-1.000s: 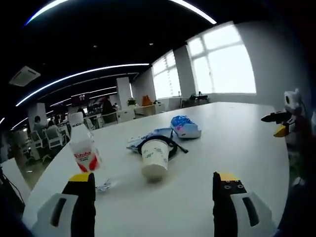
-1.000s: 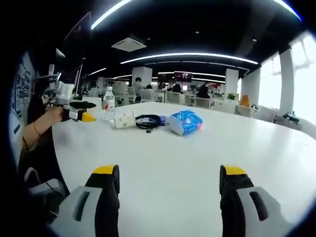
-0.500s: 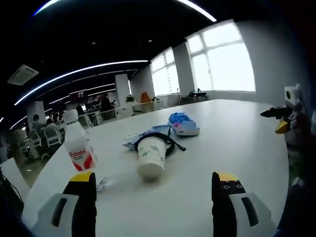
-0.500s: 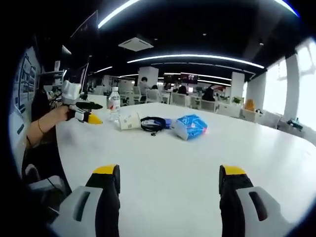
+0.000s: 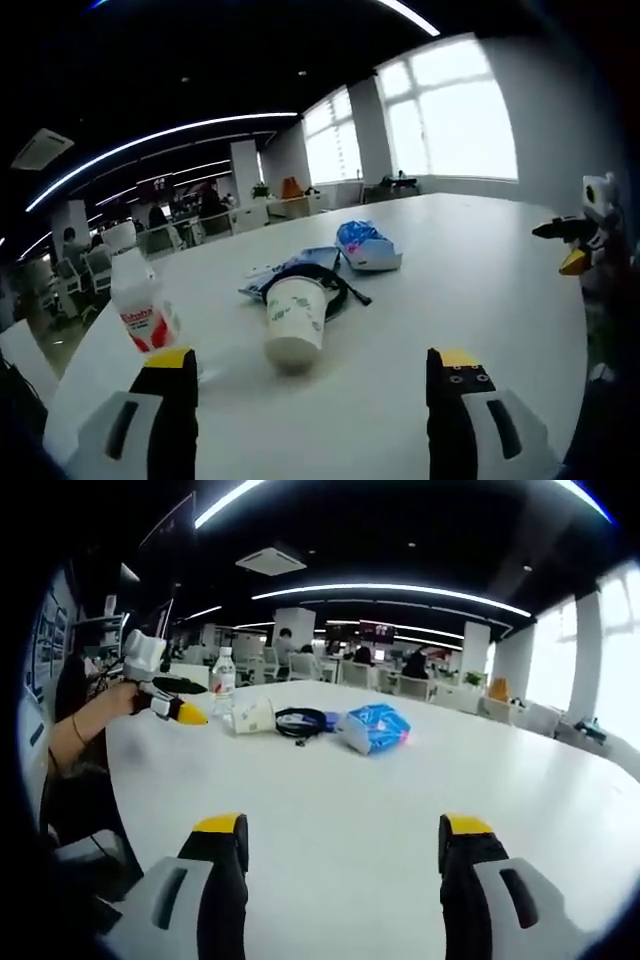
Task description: Arrange the tabletop items into an orderly group along one side of the table until the central work area is clear of visible clutter.
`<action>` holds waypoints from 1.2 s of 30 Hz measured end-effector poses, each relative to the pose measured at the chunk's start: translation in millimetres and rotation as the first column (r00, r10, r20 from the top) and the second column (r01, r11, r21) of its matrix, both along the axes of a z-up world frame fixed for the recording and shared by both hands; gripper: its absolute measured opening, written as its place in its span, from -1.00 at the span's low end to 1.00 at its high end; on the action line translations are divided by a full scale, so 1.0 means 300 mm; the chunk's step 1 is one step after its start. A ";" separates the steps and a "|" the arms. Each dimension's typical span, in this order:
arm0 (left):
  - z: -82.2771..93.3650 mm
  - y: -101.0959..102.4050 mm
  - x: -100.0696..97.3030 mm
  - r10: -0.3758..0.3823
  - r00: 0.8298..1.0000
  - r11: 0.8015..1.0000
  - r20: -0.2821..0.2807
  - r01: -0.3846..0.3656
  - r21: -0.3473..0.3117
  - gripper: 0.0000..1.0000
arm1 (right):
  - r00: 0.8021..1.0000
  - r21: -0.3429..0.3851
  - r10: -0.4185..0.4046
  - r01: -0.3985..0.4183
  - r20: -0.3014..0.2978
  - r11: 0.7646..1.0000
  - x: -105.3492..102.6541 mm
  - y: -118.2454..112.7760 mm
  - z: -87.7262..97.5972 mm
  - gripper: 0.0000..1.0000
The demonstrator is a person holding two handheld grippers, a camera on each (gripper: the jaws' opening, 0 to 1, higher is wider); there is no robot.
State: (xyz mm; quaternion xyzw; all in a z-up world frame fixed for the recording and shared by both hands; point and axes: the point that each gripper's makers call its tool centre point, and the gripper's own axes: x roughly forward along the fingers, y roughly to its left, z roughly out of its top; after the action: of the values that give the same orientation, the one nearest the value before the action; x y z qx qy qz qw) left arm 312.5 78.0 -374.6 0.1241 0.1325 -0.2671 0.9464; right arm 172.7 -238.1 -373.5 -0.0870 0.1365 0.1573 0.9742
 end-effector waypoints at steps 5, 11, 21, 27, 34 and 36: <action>-0.006 -0.013 0.007 -0.009 1.000 1.000 -0.009 0.009 0.019 0.86 | 1.000 -0.003 -0.016 0.016 -0.001 1.000 -0.003 -0.019 -0.006 0.48; -0.011 -0.020 0.017 -0.011 1.000 1.000 -0.019 0.011 0.029 0.86 | 1.000 -0.008 -0.021 0.021 -0.007 1.000 -0.004 -0.025 -0.014 0.47; -0.010 -0.055 0.041 -0.038 0.999 0.997 -0.026 0.040 0.069 0.86 | 0.999 0.003 -0.032 0.032 -0.013 0.999 -0.006 -0.033 -0.024 0.47; -0.020 -0.062 0.053 -0.042 0.998 0.996 -0.055 0.046 0.076 0.81 | 0.999 0.009 -0.044 0.044 -0.031 0.999 -0.006 -0.039 -0.037 0.45; -0.029 -0.058 0.071 -0.037 0.996 0.994 -0.081 0.045 0.095 0.81 | 0.998 0.005 -0.042 0.042 -0.039 0.999 -0.004 -0.034 -0.046 0.43; -0.031 -0.057 0.077 -0.034 0.996 0.994 -0.088 0.043 0.097 0.81 | 0.998 0.007 -0.046 0.046 -0.042 0.999 -0.003 -0.037 -0.048 0.43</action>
State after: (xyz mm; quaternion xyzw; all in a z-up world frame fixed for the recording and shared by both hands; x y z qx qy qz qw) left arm 335.6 60.9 -383.7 0.1618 0.1839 -0.2834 0.9272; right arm 171.7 -249.2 -388.0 -0.0769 0.1582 0.1370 0.9748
